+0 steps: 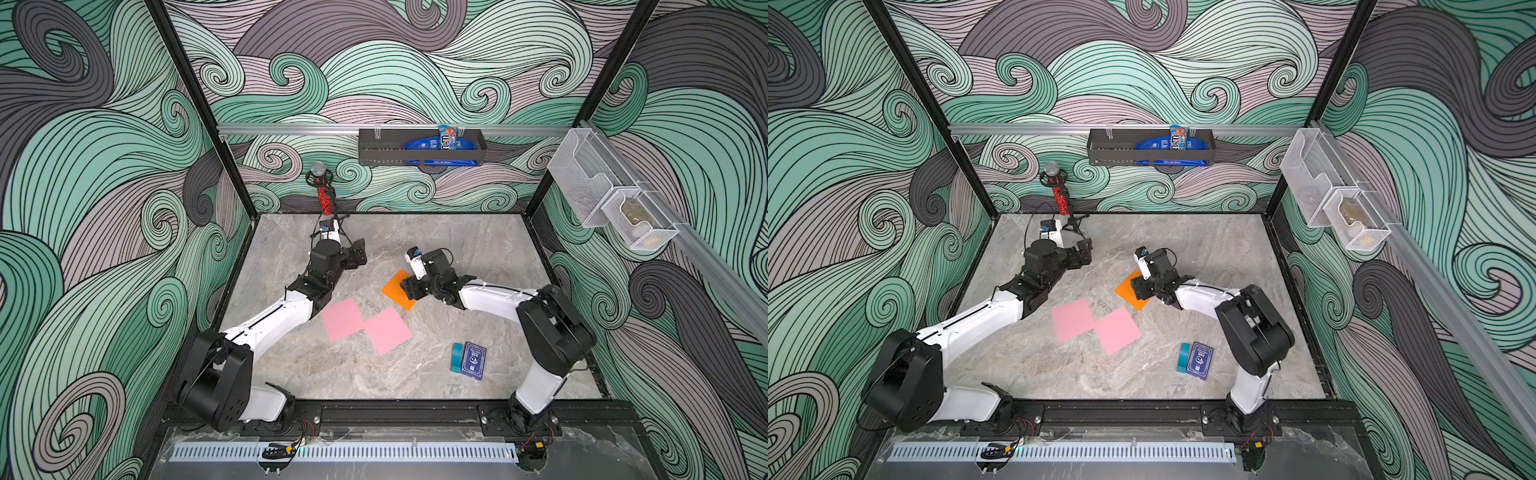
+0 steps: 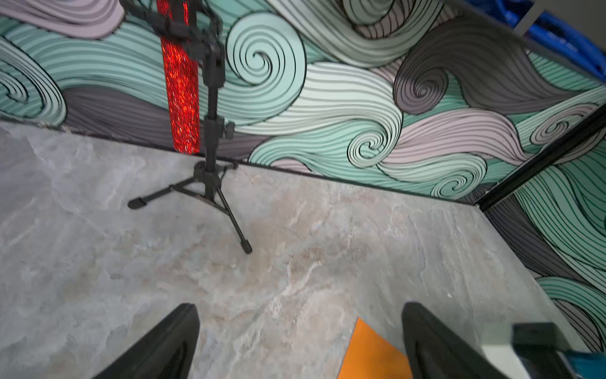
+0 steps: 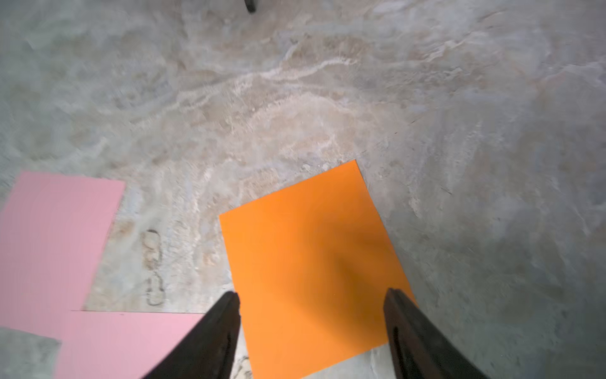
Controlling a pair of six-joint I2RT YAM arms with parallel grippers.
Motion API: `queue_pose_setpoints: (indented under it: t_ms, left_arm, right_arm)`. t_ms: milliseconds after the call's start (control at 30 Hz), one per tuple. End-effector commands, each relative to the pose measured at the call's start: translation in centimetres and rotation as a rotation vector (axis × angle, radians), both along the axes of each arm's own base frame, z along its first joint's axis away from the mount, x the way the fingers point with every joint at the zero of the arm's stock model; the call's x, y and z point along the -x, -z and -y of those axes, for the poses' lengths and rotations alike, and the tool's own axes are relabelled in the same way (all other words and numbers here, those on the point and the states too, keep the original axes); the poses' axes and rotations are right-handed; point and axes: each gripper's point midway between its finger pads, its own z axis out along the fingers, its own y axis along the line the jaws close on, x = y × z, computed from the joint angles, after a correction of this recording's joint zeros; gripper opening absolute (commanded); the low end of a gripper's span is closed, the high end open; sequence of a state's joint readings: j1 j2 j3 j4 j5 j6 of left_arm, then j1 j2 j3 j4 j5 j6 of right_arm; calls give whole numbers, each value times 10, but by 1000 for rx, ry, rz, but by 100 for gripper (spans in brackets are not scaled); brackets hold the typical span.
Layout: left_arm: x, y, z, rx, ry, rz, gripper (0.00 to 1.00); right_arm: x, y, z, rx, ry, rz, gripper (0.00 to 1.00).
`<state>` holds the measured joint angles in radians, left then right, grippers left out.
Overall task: Fold the square paper along the opposite sides
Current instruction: Adjust the paper at the center of the board.
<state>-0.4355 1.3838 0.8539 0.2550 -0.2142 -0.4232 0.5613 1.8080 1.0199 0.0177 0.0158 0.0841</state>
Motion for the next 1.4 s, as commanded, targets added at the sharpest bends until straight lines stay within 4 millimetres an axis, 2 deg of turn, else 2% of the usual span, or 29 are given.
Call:
queue_pose_setpoints:
  t_ms: [0,133,333,467,567,633,667,733,900,967,1100,1233,1367]
  left_arm:
    - [11,2,6,60,-3,-65,99]
    - [20,17,14,42,26,-75,99]
    - [19,40,4,-19,-39,-193,99]
    - [20,43,2,10,-78,-239,99]
    - [21,40,6,34,-61,-258,98]
    - [21,38,10,50,-45,-259,97]
    - [20,49,13,44,-35,-285,96]
    - [21,52,21,51,11,-293,96]
    - [24,61,36,68,87,-333,92]
    - [24,63,36,65,83,-349,92]
    - [24,61,34,55,73,-365,91]
    - [24,53,35,59,76,-353,91]
    - [25,43,35,64,89,-324,91]
  right_arm:
    - [-9,11,-9,31,-48,-25,59]
    - [-17,32,-15,69,-42,-42,53]
    - [-3,62,-4,146,19,-58,50]
    - [0,75,7,209,144,-37,52]
    - [5,76,13,189,262,-15,54]
    - [5,71,7,107,305,-15,55]
    - [4,69,1,61,315,-17,55]
    - [-2,65,-13,-26,335,-39,55]
    - [-20,53,-31,-124,391,-49,56]
    - [-24,43,-38,-160,382,-46,56]
    - [-35,1,-53,-204,300,23,56]
    - [-33,-32,-53,-204,161,79,56]
    - [-21,-36,-41,-108,20,125,55]
